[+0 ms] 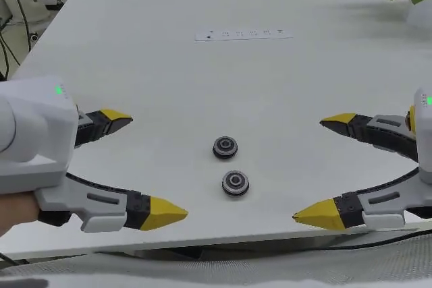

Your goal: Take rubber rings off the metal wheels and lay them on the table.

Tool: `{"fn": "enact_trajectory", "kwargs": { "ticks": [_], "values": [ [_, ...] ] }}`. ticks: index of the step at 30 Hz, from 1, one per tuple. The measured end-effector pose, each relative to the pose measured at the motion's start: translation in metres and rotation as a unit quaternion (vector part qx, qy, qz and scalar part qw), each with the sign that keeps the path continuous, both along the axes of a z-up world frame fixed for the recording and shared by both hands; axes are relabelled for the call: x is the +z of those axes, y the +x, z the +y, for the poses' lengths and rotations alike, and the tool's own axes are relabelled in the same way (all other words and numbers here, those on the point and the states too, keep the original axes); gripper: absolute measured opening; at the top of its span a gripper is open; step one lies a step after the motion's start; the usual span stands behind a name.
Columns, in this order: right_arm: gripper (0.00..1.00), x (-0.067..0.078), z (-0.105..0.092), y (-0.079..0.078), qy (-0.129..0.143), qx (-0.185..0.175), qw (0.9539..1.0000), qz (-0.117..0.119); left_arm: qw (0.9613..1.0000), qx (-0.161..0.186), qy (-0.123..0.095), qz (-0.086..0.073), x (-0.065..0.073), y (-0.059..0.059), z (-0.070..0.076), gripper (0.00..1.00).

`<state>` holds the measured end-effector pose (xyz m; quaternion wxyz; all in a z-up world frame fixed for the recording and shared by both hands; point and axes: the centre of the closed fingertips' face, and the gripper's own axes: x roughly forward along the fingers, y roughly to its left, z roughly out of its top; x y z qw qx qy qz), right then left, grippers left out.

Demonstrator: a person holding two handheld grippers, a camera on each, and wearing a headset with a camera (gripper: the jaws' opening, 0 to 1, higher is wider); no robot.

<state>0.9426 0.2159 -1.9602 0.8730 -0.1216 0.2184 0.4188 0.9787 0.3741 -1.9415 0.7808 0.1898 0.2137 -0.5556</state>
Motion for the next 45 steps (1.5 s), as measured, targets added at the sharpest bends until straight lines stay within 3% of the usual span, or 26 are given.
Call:
{"fn": "enact_trajectory", "kwargs": {
  "ticks": [29,45],
  "values": [
    [0.95,0.0,-0.002,0.004,-0.002,0.002,1.0,-0.002,1.0,-0.003,0.0,0.001,-0.001,0.003,0.0,0.95],
    [0.92,0.001,0.0,0.014,-0.004,0.011,0.9999,-0.005,0.9999,-0.011,0.004,-0.001,-0.002,0.006,-0.003,0.93]
  ]
}}
